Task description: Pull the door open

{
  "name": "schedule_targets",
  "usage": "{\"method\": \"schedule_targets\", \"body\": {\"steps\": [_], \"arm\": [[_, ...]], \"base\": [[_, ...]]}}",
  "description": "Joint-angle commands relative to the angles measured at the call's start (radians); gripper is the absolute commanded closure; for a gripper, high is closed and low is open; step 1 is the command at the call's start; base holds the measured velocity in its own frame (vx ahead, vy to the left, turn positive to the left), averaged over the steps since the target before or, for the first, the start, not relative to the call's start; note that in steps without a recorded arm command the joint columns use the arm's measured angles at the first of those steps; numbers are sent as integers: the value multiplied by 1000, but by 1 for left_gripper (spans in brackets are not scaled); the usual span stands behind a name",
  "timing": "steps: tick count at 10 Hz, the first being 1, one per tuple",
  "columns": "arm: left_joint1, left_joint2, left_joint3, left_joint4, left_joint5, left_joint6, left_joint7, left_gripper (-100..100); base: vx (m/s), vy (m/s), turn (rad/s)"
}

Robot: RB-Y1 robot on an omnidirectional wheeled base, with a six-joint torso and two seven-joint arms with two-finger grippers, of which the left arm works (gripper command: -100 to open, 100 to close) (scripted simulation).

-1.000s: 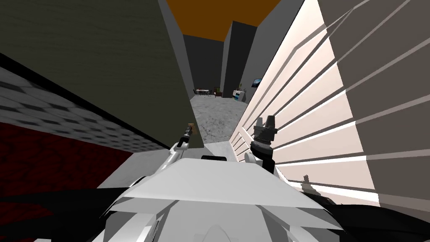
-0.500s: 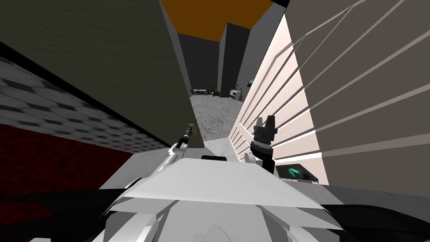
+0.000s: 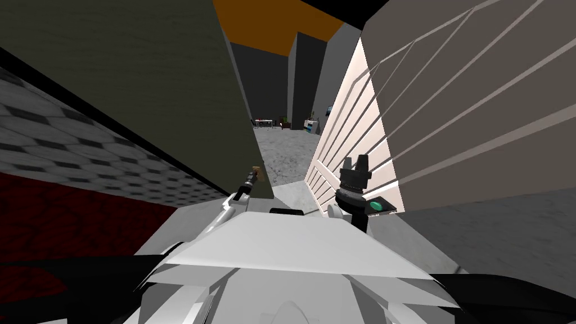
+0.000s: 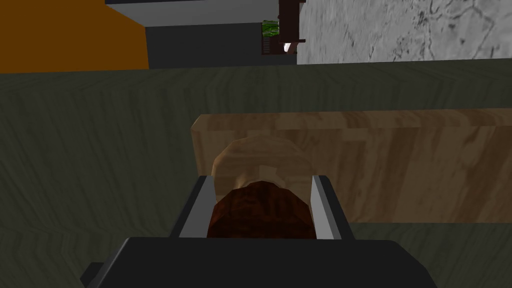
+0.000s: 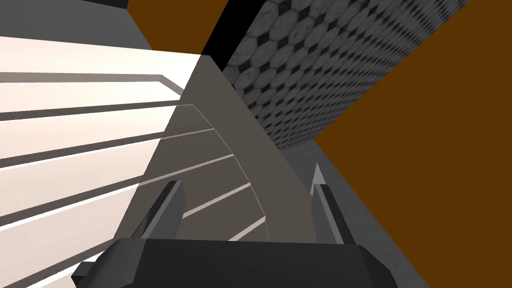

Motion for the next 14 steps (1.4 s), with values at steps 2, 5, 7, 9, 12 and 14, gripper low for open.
{"method": "schedule_targets", "body": {"steps": [2,5,7,9,12,14], "arm": [[29,34,-28,-21,1,-21,28,100],[38,56,-45,-27,3,-35,45,100],[71,92,-69,-38,3,-71,73,100],[93,122,-84,-48,4,-99,93,100],[125,163,-105,-63,5,-139,121,100],[127,167,-109,-62,5,-144,123,100]], "base": [[-231,97,-127],[-212,94,-104],[-202,77,-147],[-225,111,-134],[-204,106,-121],[-144,69,-53]]}}
